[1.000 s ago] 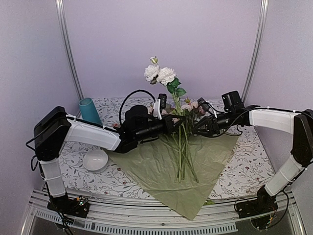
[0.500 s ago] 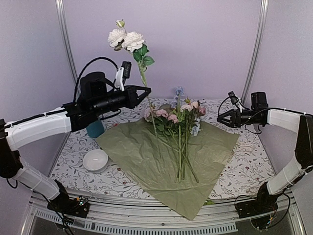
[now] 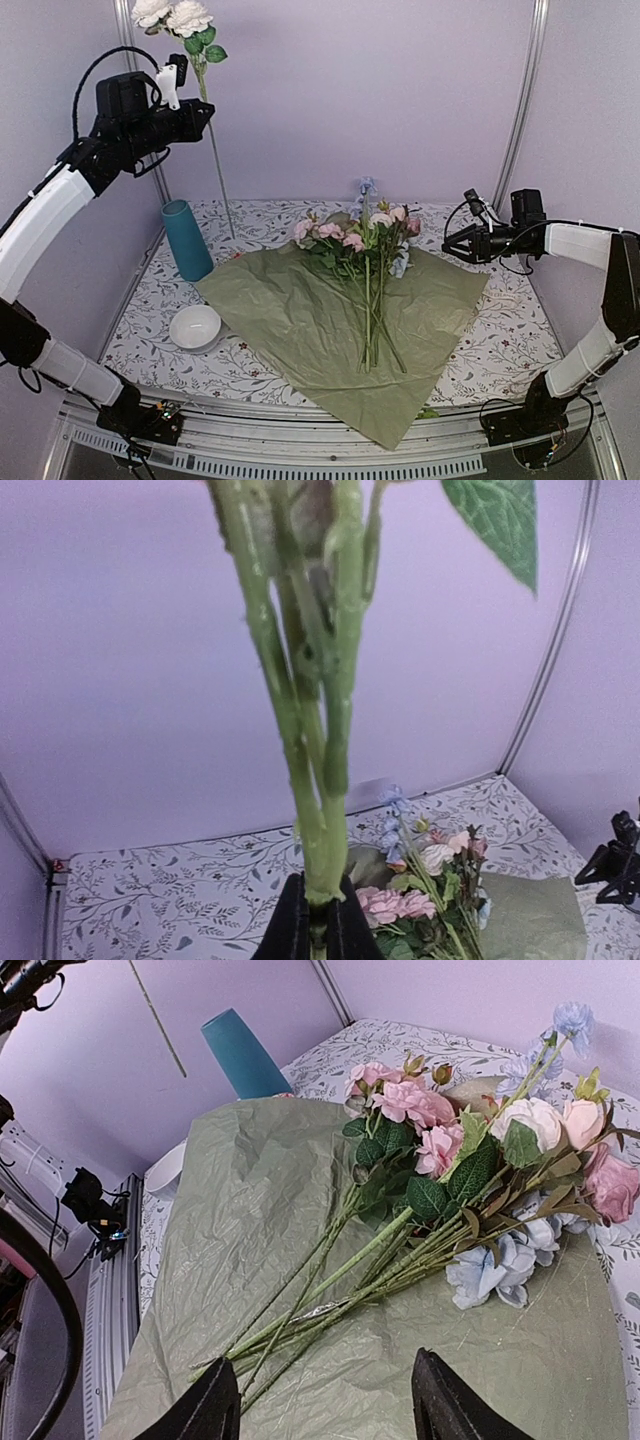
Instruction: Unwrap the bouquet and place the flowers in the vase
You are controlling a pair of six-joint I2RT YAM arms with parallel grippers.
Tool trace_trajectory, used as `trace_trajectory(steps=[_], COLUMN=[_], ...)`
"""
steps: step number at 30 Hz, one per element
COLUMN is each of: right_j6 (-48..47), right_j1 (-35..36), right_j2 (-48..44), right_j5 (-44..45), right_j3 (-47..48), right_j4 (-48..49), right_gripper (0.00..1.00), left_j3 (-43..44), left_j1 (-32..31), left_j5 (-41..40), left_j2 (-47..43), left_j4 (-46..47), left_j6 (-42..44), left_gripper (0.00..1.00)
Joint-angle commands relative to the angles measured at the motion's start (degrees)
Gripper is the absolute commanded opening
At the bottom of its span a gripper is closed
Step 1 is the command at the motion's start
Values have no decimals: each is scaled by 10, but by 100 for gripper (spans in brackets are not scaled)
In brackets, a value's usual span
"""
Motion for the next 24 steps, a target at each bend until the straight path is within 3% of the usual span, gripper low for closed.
trace_trajectory(steps=[1,13,24], right_j6=[-14,-26,-36], right_j1=[0,0,0], right_j2=[4,1,-7], right_j5=[2,-1,1], right_j3=[7,14,16], right_j4=[-12,-27,-34], right_gripper=[61,63,63], left_j3=[76,194,191], left_j1=[47,139,211], left_j5=[-24,-73,-60], left_j2=[20,69,90], left_j4=[-54,-56,-51], left_j6=[41,75,76], left_gripper=[0,0,0])
